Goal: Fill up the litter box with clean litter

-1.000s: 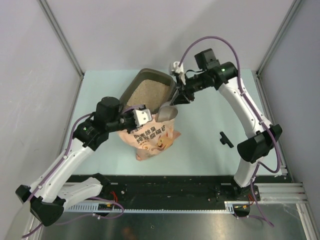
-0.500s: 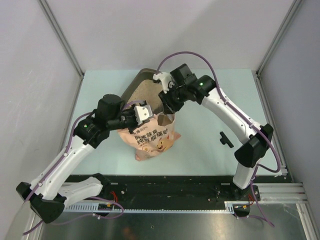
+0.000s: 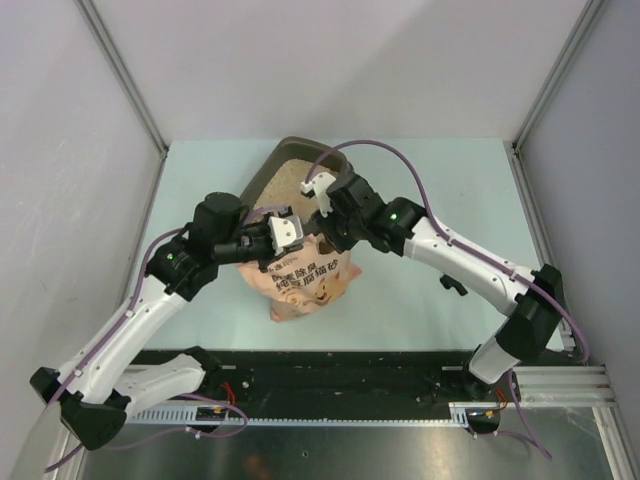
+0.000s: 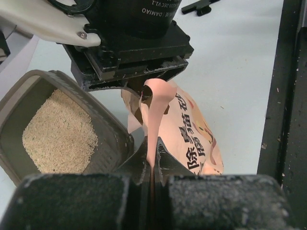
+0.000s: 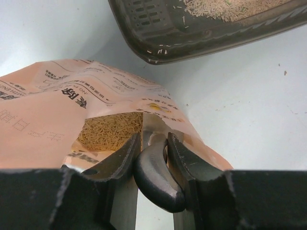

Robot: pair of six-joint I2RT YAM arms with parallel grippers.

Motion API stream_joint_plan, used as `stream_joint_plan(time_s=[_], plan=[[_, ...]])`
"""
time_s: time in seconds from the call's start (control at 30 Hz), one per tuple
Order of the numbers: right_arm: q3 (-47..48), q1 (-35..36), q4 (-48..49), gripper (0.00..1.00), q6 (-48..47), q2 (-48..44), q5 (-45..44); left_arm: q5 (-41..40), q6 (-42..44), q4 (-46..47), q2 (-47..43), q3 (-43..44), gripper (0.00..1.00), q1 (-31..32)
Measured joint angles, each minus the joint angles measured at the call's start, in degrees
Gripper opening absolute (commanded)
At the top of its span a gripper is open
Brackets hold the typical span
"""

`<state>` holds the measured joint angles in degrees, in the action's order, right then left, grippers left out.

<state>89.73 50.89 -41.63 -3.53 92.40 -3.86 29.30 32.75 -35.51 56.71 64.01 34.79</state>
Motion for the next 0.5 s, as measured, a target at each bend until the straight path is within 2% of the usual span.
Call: stream_joint_plan(time_s=[0.2,0.5], plan=[[-5.1,-2.0,5.2,0.00,4.6,-2.1,2.1,0.7,-1.2,2.5,-0.3,-1.3,0.00,0.5],[-6.2,-11.4,8.6,0.00,10.4,1.0,17.9,0.4,-1.8,7.6,-0.3,-3.8,0.00,0.6]])
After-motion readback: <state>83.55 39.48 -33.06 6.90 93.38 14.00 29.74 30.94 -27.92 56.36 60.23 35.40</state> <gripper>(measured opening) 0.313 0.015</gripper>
